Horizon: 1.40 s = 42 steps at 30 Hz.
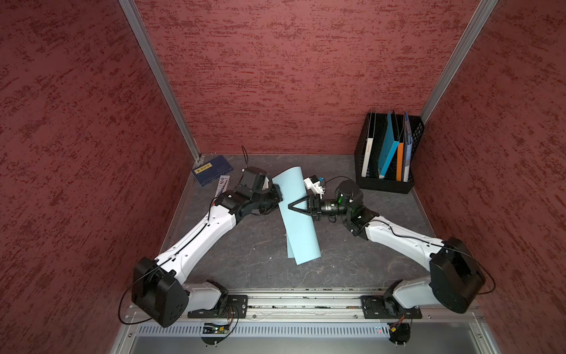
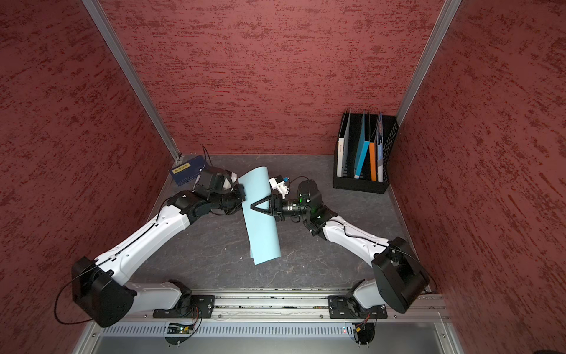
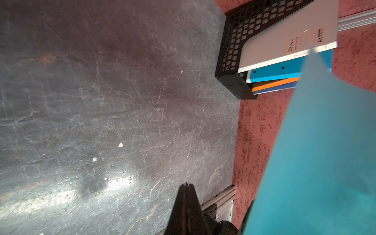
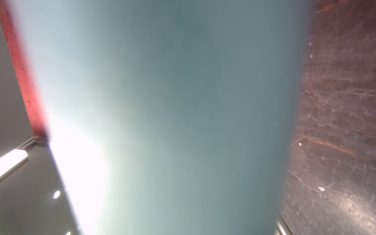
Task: Fold the rectangular paper in half along the long edge
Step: Fold the paper.
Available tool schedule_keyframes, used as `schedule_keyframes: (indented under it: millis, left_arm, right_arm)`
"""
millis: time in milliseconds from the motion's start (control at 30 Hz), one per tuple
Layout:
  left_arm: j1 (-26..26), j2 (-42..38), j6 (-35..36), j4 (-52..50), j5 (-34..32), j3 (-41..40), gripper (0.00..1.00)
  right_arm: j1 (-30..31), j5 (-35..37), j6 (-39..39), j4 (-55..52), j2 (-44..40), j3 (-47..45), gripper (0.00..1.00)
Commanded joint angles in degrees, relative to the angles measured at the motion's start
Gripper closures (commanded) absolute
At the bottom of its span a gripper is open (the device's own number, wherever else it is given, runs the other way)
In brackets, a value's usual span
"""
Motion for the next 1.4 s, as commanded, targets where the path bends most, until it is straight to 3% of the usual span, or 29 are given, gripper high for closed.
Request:
schedule_keyframes:
  millis: [0,167,600,700,833,900,1167,1367]
  left_arm:
    - [0.6,-1.9,1.5,3.3,0.6,1.0,0.93]
    - [1.0,-2.4,1.7,2.8,0.9,1.3,0.89]
    - [5.6,-8.6,2.6,4.0,2.2,-0.8,0.64]
    - [7.6,-11.2,2.6,5.9,5.0,-2.2,0.67]
    - [10.8,-16.2,1.0,11.6,11.3,-5.3,0.86]
    - [11.6,-18.0,0.2,13.6,13.8,-5.6,0.89]
    - [11.4,-19.6,-10.0,32.1,23.7,-7.9,0.87]
    - [10.6,-18.4,-12.5,35.7,26.2,-7.5,0.80]
  right_arm:
    - [0.2,-1.3,1.0,2.4,-1.2,2.0,0.47]
    - [0.0,-1.3,1.2,2.6,-1.6,1.7,0.48]
    - [-1.8,-1.0,3.8,4.8,-3.7,2.9,0.50]
    - [-2.6,-1.0,5.7,7.0,-3.6,3.7,0.50]
    - [-3.9,-1.4,6.6,7.2,-3.5,6.1,0.50]
    - [-4.2,-1.7,6.7,6.8,-3.3,7.5,0.49]
    - [-5.0,-2.3,5.5,3.3,-2.6,10.4,0.49]
    - [-5.6,-2.2,5.4,2.9,-2.9,10.9,0.49]
